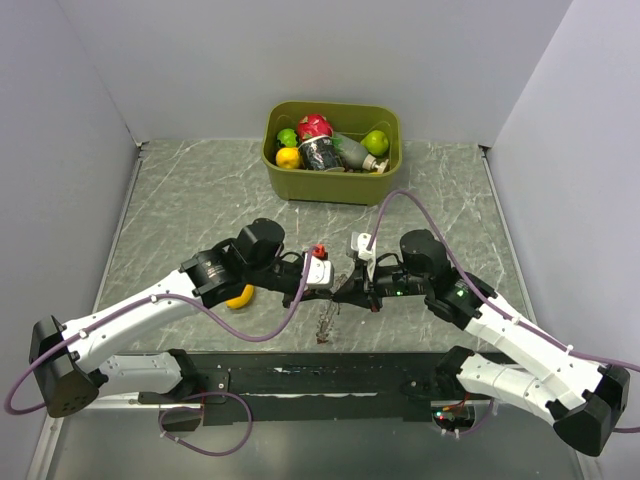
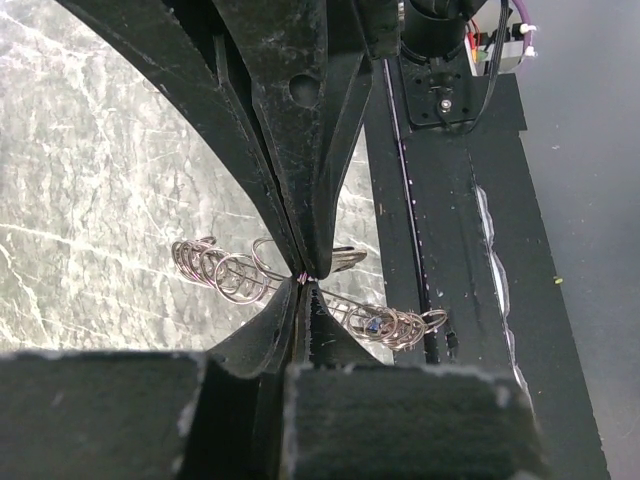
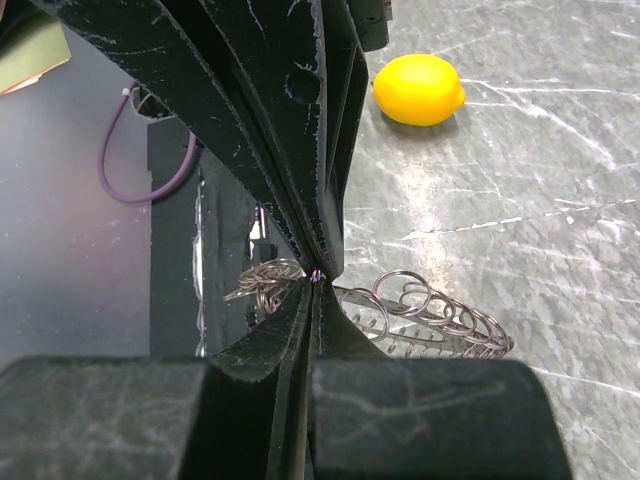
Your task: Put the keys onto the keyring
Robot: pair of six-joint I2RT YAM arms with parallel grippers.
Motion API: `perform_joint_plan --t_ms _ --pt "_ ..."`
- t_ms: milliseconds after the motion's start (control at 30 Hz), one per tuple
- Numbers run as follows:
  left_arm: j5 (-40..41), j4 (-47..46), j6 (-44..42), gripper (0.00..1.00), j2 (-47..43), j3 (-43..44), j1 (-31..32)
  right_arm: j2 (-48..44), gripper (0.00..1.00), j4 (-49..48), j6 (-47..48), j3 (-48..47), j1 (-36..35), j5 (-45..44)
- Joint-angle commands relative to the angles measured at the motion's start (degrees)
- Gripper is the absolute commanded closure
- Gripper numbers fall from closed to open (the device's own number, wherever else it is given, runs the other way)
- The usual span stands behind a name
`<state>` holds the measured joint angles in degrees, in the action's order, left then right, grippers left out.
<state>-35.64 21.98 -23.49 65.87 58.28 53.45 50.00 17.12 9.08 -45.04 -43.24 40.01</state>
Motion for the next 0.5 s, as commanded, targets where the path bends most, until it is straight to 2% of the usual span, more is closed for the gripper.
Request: perform_joint_plan --t_ms 0,133,233,400,467 --pt "-0.8 -3.3 -0.4 0.99 -0.4 1.4 0.3 -0.2 1.00 -3.0 0.8 -3.1 0.0 -0.9" --pt "-0.8 -8.8 2.4 0.99 -2.0 -1.8 0.3 -0.9 0.99 -4.6 -0.5 -2.4 -0.1 -1.8" --pt "-0.9 -14.6 5.1 0.99 -4.1 -4.8 0.2 -2.3 0.84 -6.3 -2.0 -1.3 0.0 -3.4" --pt "1.5 -25.4 10.0 0.99 -8.3 -11.2 0.1 -4.5 0.53 -7.5 -5.7 -0.3 0.3 -7.8" --pt "2.9 -31.1 12.4 0.99 -9.8 -13.4 0.2 -4.9 0.48 -7.5 -6.4 -0.2 0.6 -8.3"
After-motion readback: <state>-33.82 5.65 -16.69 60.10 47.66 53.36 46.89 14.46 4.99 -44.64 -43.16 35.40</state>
